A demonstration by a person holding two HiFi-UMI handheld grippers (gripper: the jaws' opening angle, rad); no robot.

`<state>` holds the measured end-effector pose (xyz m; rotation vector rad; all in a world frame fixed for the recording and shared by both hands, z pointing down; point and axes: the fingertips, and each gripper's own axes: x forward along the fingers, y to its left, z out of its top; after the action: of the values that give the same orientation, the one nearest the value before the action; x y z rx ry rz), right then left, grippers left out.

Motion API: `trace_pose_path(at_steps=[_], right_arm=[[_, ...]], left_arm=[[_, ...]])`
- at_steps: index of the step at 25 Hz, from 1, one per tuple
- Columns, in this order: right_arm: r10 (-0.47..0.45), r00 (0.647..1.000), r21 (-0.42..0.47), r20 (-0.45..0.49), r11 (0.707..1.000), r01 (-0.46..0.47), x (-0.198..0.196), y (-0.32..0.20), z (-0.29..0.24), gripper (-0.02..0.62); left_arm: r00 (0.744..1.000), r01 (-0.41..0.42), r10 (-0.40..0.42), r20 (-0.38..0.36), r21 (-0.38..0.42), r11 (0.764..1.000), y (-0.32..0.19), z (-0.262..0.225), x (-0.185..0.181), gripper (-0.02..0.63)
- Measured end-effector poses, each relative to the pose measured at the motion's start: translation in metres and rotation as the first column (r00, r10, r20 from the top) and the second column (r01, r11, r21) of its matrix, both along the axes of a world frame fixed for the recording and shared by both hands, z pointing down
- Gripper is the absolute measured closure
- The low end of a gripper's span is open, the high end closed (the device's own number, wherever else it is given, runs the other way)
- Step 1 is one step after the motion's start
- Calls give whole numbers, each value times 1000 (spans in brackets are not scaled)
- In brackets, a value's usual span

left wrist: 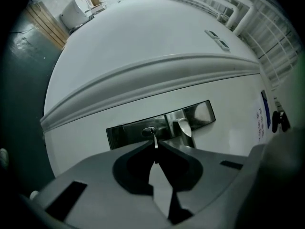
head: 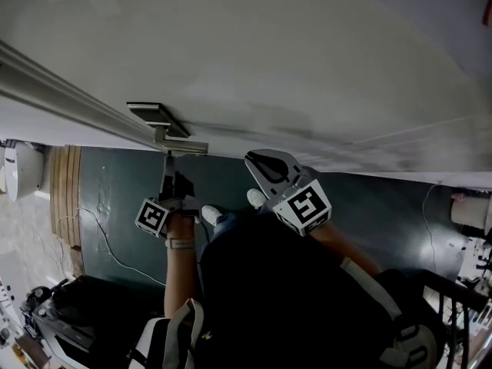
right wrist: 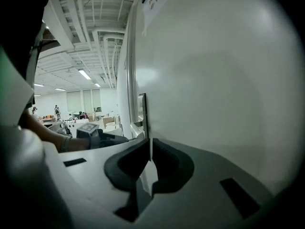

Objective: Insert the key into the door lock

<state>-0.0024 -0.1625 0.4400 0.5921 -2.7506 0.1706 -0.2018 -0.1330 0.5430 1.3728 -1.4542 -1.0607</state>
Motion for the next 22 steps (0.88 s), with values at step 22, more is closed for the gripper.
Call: trace_pose_path(at_steps=[22], right_arm=[[152,988,4,-28,988,-152,16,-2,-1,566]], left_arm=[[998,-23,27,-62,65,998,-19,16,-12,580]])
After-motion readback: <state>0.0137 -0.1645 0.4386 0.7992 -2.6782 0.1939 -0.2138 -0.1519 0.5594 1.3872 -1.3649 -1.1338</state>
